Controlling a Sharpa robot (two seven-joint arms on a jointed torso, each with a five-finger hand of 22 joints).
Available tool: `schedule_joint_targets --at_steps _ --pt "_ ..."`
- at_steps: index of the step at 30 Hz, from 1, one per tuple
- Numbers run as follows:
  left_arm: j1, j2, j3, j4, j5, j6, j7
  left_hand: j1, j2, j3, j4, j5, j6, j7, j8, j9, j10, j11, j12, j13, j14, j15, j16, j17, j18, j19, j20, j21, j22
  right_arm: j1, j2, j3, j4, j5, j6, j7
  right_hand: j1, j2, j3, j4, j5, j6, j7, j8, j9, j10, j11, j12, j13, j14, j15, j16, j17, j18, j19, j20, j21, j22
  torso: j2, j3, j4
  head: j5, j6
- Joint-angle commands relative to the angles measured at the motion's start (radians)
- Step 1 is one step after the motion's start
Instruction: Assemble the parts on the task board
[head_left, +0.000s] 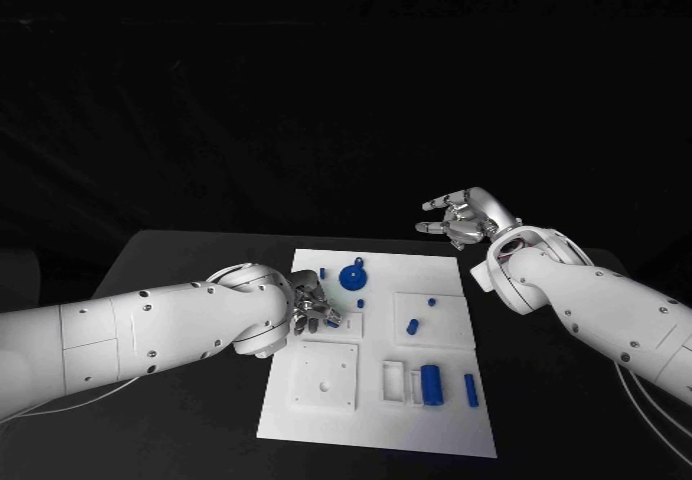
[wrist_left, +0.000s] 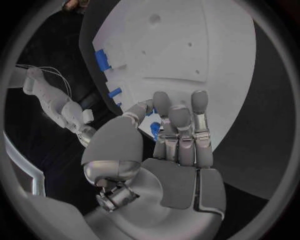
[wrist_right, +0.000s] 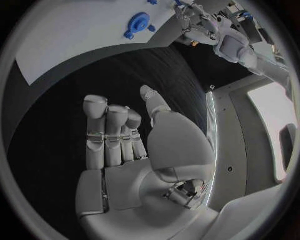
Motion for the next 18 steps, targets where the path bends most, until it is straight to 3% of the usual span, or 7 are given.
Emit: schedule_joint_targets --at_steps 1,8,18 --pt "-0.003 0.004 0.0 -0.002 -0.033 -0.041 0.011 0.012 0.001 0.074 -0.067 -0.002 0.087 -0.079 0.003 0.046 0.039 -0.016 0.003 -0.001 0.005 -0.001 0.003 -0.002 -0.004 0.008 -0.001 -0.006 0.002 0.0 0.001 0.001 0.001 0.002 -0.002 0.006 -0.004 0.005 -0.002 -0.006 0.006 0.006 -0.001 -0.004 0.001 -0.007 0.003 -0.005 -0.001 0.006 -0.001 -0.004 0.0 0.007 0.028 -0.001 -0.005 0.066 0.0 -0.0006 0.0003 -0.001 0.001" --pt "-0.007 0.006 0.001 -0.004 -0.045 -0.05 0.013 0.014 0.0 0.073 -0.064 -0.005 0.087 -0.079 0.003 0.043 0.039 -0.016 0.004 -0.001 0.006 -0.002 0.003 -0.002 -0.005 0.012 -0.002 -0.013 0.007 0.0 0.0 0.001 0.001 0.002 -0.001 0.006 -0.01 0.007 0.002 -0.011 0.006 0.007 -0.001 -0.004 0.001 -0.006 0.003 -0.002 -0.001 0.007 -0.002 -0.003 0.002 0.007 0.029 -0.001 -0.005 0.067 0.0 -0.0008 0.0012 -0.002 0.01" --pt "-0.008 0.006 0.001 -0.004 -0.048 -0.033 0.009 0.016 -0.002 0.073 -0.063 -0.005 0.088 -0.079 0.003 0.041 0.039 -0.016 0.005 -0.001 0.006 -0.002 0.004 -0.002 -0.006 0.014 -0.002 -0.019 0.013 0.0 0.001 0.001 0.003 0.002 0.004 0.004 -0.01 0.007 0.003 -0.012 0.006 0.008 -0.001 -0.004 0.001 -0.006 0.003 -0.002 -0.001 0.007 -0.002 -0.003 0.002 0.007 0.03 -0.001 -0.005 0.067 0.0 -0.001 0.0009 -0.003 0.009"
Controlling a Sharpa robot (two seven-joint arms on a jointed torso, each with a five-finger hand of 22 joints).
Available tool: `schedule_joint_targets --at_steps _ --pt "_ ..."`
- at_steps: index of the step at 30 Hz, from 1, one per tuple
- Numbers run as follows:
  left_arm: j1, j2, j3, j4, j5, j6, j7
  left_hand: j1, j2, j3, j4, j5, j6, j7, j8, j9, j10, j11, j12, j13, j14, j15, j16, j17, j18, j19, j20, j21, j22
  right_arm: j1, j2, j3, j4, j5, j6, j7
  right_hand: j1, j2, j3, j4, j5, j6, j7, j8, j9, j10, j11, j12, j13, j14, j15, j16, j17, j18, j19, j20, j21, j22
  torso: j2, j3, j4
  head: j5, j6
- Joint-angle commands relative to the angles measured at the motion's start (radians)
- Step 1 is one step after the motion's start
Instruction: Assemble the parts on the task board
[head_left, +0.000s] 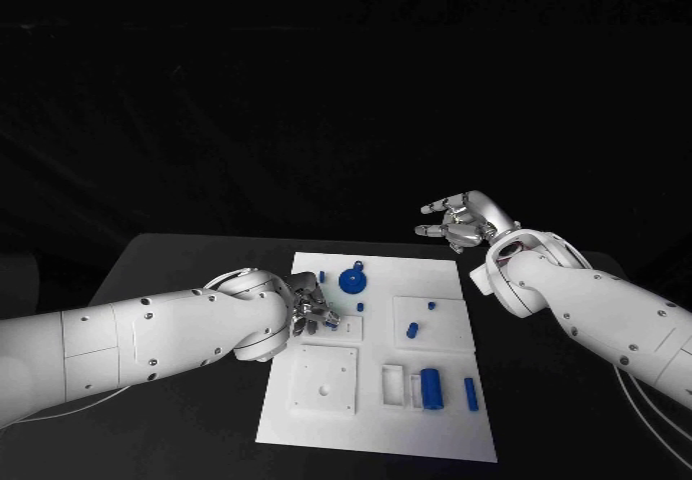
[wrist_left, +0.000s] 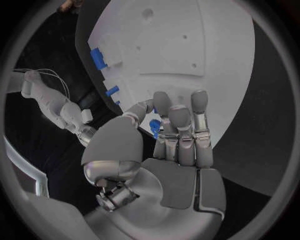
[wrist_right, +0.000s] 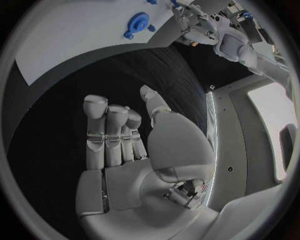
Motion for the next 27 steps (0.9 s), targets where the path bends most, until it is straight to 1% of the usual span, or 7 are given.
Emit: schedule_joint_targets --at_steps 1,8,9,13,23,25,27 --pt "-0.001 0.003 0.0 0.001 -0.011 0.005 0.006 0.011 -0.001 0.069 -0.062 -0.002 0.088 -0.079 0.003 0.034 0.039 -0.016 0.006 -0.002 0.004 -0.004 0.005 -0.001 -0.006 0.008 -0.002 -0.008 0.006 0.0 0.001 0.001 0.002 0.001 0.004 0.005 -0.004 0.002 0.001 -0.005 0.006 0.008 -0.001 -0.004 0.001 -0.006 0.003 -0.002 -0.001 0.007 -0.002 -0.003 0.001 0.007 0.03 -0.001 -0.005 0.067 0.0 -0.0003 0.0 0.0 -0.001" --pt "-0.001 0.002 0.0 0.002 -0.007 0.027 0.002 0.012 -0.001 0.069 -0.062 -0.003 0.089 -0.079 0.003 0.031 0.039 -0.016 0.006 -0.002 0.004 -0.003 0.005 -0.001 -0.007 0.009 -0.002 -0.012 0.01 0.0 0.002 0.001 0.002 0.001 0.009 0.003 -0.005 0.003 0.003 -0.006 0.006 0.01 -0.002 -0.004 0.001 -0.005 0.003 0.0 0.0 0.008 -0.002 -0.003 0.002 0.007 0.03 -0.001 -0.006 0.067 0.0 -0.0002 0.0 0.0 -0.001" --pt "-0.001 0.002 0.0 0.002 -0.007 0.029 0.002 0.012 -0.001 0.069 -0.062 -0.003 0.089 -0.079 0.003 0.031 0.039 -0.016 0.006 -0.002 0.004 -0.003 0.005 -0.001 -0.007 0.009 -0.002 -0.012 0.01 0.0 0.002 0.001 0.002 0.001 0.009 0.003 -0.005 0.003 0.003 -0.006 0.006 0.01 -0.002 -0.004 0.001 -0.005 0.003 0.0 0.0 0.008 -0.002 -0.003 0.002 0.007 0.03 -0.001 -0.006 0.067 0.0 0.0 -0.0002 0.0 -0.004" --pt "-0.003 0.003 0.0 0.0 -0.006 0.033 0.001 0.012 -0.001 0.069 -0.062 -0.003 0.089 -0.079 0.003 0.031 0.039 -0.016 0.006 -0.002 0.004 -0.003 0.005 -0.001 -0.007 0.009 -0.002 -0.012 0.01 0.0 0.002 0.001 0.002 0.001 0.01 0.002 -0.006 0.003 0.004 -0.008 0.006 0.011 -0.002 -0.004 0.001 -0.005 0.003 0.001 0.0 0.008 -0.002 -0.002 0.003 0.007 0.03 -0.001 -0.005 0.068 0.0 0.0 -0.0004 0.0 -0.004" --pt "-0.02 0.007 0.001 -0.009 -0.006 0.039 0.001 0.016 -0.002 0.067 -0.062 -0.007 0.089 -0.078 0.003 0.024 0.039 -0.015 0.003 -0.003 0.004 -0.003 0.003 -0.003 -0.007 0.015 -0.002 -0.028 0.027 0.0 0.002 0.001 0.002 0.0 0.015 0.001 -0.006 0.003 0.004 -0.008 0.006 0.011 -0.002 -0.004 0.001 -0.005 0.003 0.001 0.0 0.008 -0.002 -0.002 0.003 0.007 0.03 -0.001 -0.005 0.068 0.001 -0.0005 -0.0009 -0.004 -0.006" --pt "-0.021 0.008 0.001 -0.009 -0.006 0.039 0.001 0.016 -0.002 0.067 -0.062 -0.007 0.089 -0.078 0.003 0.024 0.039 -0.015 0.003 -0.003 0.004 -0.003 0.003 -0.003 -0.007 0.015 -0.002 -0.028 0.027 0.0 0.002 0.001 0.002 0.0 0.015 0.0 -0.006 0.003 0.004 -0.008 0.006 0.011 -0.002 -0.004 0.001 -0.005 0.003 0.001 0.0 0.008 -0.002 -0.002 0.003 0.007 0.03 -0.001 -0.005 0.068 0.001 -0.0006 -0.0009 -0.004 -0.006" --pt "-0.023 0.008 0.001 -0.01 -0.007 0.04 0.001 0.017 -0.002 0.067 -0.063 -0.006 0.09 -0.078 0.003 0.019 0.039 -0.015 0.004 -0.004 0.005 -0.003 0.003 -0.004 -0.008 0.02 -0.002 -0.041 0.042 0.0 0.002 0.001 0.002 0.0 0.016 0.0 -0.006 0.003 0.004 -0.008 0.006 0.011 -0.002 -0.004 0.001 -0.005 0.003 0.001 0.0 0.008 -0.002 -0.002 0.003 0.007 0.03 -0.001 -0.005 0.068 0.0 -0.0006 -0.0001 -0.004 -0.006"
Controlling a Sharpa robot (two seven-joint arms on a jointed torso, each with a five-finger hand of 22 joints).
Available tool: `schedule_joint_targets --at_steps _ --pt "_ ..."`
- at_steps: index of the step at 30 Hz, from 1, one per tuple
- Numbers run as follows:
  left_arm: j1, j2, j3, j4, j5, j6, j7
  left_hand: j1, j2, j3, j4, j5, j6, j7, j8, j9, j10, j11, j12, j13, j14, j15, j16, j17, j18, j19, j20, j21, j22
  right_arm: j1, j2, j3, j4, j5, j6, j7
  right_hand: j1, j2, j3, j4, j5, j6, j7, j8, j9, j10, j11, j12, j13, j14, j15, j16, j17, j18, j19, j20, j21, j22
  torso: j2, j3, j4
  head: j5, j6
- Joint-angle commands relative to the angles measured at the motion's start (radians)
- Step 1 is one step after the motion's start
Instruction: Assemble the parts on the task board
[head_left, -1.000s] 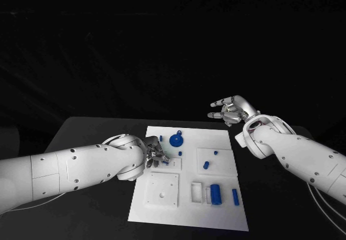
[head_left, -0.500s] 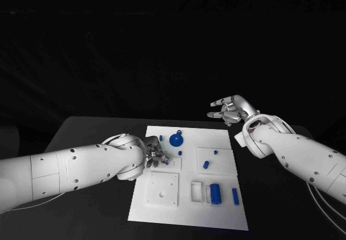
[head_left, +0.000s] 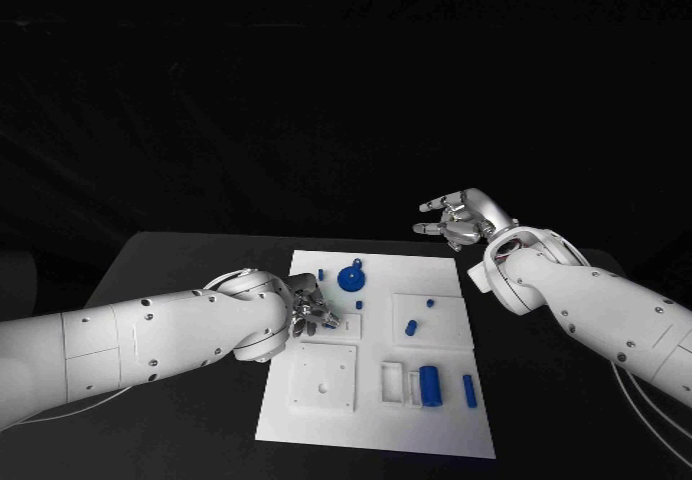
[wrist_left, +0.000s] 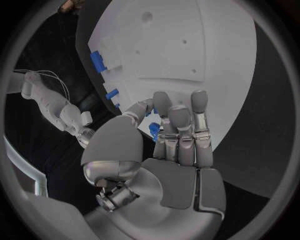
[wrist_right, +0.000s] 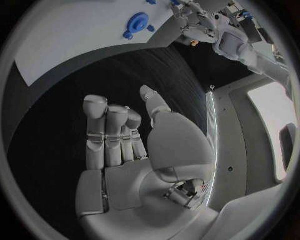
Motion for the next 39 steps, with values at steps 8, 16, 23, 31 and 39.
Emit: schedule_joint_targets --at_steps 8,16,23,31,39 --pt "-0.011 0.003 -0.005 -0.005 -0.004 0.026 -0.003 0.012 0.002 0.066 -0.062 -0.002 0.087 -0.081 0.003 -0.007 0.035 -0.02 0.004 -0.001 0.001 -0.007 0.003 -0.001 -0.008 0.008 -0.001 -0.01 0.008 0.0 0.002 0.001 0.001 -0.001 0.017 0.0 -0.006 0.003 0.001 -0.005 0.006 0.006 -0.001 -0.004 0.001 -0.007 0.001 0.001 0.0 0.008 -0.002 -0.002 0.001 0.008 0.03 -0.001 -0.006 0.068 0.0 0.0002 0.0012 0.0 -0.001" --pt "-0.011 0.004 -0.005 -0.012 0.001 0.035 -0.006 0.01 0.002 0.063 -0.059 -0.005 0.096 -0.084 0.004 -0.003 0.035 -0.02 0.007 0.0 0.002 -0.006 0.005 -0.001 -0.009 0.012 0.0 -0.021 0.02 0.0 0.004 0.001 -0.002 -0.001 0.02 -0.001 -0.01 0.006 0.004 -0.009 0.011 0.006 -0.001 -0.004 0.001 -0.007 0.001 0.0 -0.001 0.008 -0.002 -0.002 0.002 0.008 0.031 -0.002 -0.006 0.068 0.0 0.0003 0.0 0.002 -0.001" --pt "-0.011 0.005 -0.005 -0.017 0.018 0.048 -0.008 0.006 0.004 0.068 -0.06 0.006 0.106 -0.088 0.004 0.054 0.035 -0.021 0.014 0.001 0.002 -0.005 0.011 0.0 -0.008 0.021 0.001 -0.045 0.046 0.0 0.005 0.001 -0.004 -0.001 0.021 -0.001 -0.01 0.006 0.006 -0.011 0.012 0.006 0.0 -0.004 0.001 -0.008 0.001 0.0 -0.001 0.008 -0.002 -0.003 0.002 0.008 0.031 -0.002 -0.007 0.067 0.0 0.0004 0.0002 0.001 -0.002" --pt "-0.011 0.01 -0.004 -0.024 0.03 0.059 -0.008 0.003 0.007 0.073 -0.066 0.016 0.107 -0.089 0.004 0.074 0.035 -0.021 0.018 0.003 0.001 -0.005 0.016 0.002 -0.008 0.026 0.001 -0.055 0.064 0.0 0.008 0.001 -0.006 -0.001 0.024 -0.002 -0.01 0.007 0.008 -0.012 0.011 0.006 0.0 -0.004 0.001 -0.007 0.0 0.001 0.0 0.008 -0.002 -0.002 0.002 0.008 0.031 -0.002 -0.008 0.067 0.0 -0.0002 -0.0005 0.001 -0.001" --pt "-0.01 0.017 -0.003 -0.03 0.042 0.074 -0.009 0.004 0.006 0.076 -0.071 0.023 0.108 -0.089 0.004 0.081 0.035 -0.022 0.022 0.004 0.001 -0.006 0.02 0.004 -0.008 0.028 0.001 -0.06 0.073 0.0 0.011 0.001 -0.009 -0.001 0.028 -0.003 -0.011 0.008 0.011 -0.015 0.011 0.006 0.0 -0.004 0.001 -0.008 0.001 0.0 -0.001 0.008 -0.002 -0.003 0.002 0.007 0.031 -0.002 -0.007 0.068 0.001 -0.0002 -0.0001 0.0 -0.001"
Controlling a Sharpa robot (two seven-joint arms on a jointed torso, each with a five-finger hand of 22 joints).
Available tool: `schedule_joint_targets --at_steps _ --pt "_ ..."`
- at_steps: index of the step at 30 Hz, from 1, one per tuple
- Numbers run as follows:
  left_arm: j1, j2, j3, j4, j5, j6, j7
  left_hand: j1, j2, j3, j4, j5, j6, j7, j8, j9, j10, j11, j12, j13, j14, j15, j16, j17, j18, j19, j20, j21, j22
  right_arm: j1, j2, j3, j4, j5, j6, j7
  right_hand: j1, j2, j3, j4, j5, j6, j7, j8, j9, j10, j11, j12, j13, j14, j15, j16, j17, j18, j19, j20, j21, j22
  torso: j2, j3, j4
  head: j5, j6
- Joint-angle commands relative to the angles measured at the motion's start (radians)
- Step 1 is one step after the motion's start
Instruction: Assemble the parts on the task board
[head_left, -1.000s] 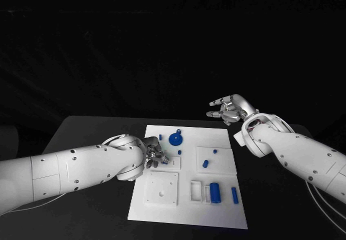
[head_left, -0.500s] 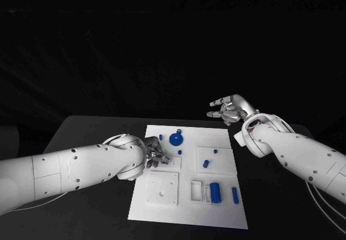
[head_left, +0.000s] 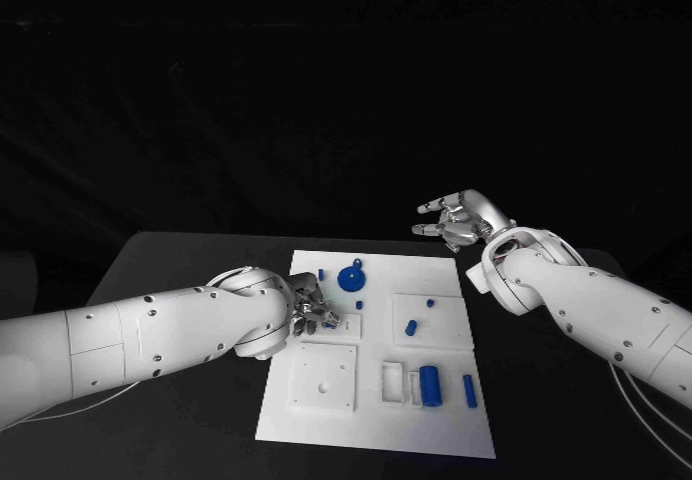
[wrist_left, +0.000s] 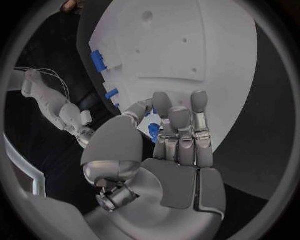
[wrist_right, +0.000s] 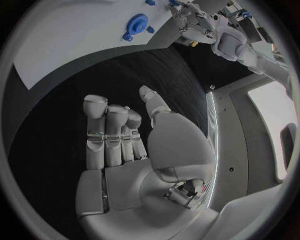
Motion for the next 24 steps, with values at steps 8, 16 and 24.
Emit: schedule_joint_targets --at_steps 8,16,24 --pt "0.001 0.007 -0.005 -0.002 0.048 0.073 -0.024 0.002 0.008 0.077 -0.077 0.005 0.1 -0.096 0.003 0.01 0.028 -0.029 0.008 0.002 0.001 -0.007 0.008 0.003 -0.008 0.009 -0.001 -0.012 0.014 -0.001 0.006 0.0 -0.005 -0.002 0.02 0.001 -0.007 0.004 0.002 -0.006 0.002 0.007 0.001 -0.004 0.001 -0.006 0.003 0.0 -0.001 0.005 0.0 -0.004 0.001 0.013 0.031 -0.002 -0.002 0.068 0.001 0.0012 0.0002 0.001 -0.002" --pt "0.03 0.008 0.001 0.001 0.089 0.116 -0.031 0.003 0.009 0.077 -0.077 0.003 0.097 -0.095 0.003 0.011 0.028 -0.029 0.008 0.003 -0.001 -0.007 0.008 0.004 -0.009 0.009 -0.001 -0.018 0.02 -0.001 0.008 0.0 -0.009 -0.002 0.024 -0.001 -0.007 0.004 0.002 -0.006 0.002 0.007 0.001 -0.004 0.001 -0.006 0.003 0.0 -0.001 0.005 0.0 -0.004 0.001 0.013 0.031 -0.002 -0.002 0.068 0.0 0.0017 0.0 0.001 -0.002" --pt "0.06 0.024 0.005 -0.012 0.131 0.194 -0.045 0.007 0.012 0.075 -0.077 -0.002 0.09 -0.093 0.003 0.018 0.027 -0.027 0.003 0.005 -0.005 -0.006 0.004 0.003 -0.01 0.008 0.0 -0.029 0.029 -0.001 0.013 0.0 -0.013 -0.003 0.029 -0.003 -0.007 0.004 0.002 -0.006 0.002 0.007 0.001 -0.004 0.001 -0.006 0.003 0.0 -0.001 0.005 0.0 -0.004 0.001 0.013 0.031 -0.002 -0.002 0.068 0.0 0.002 0.0003 0.002 -0.002"
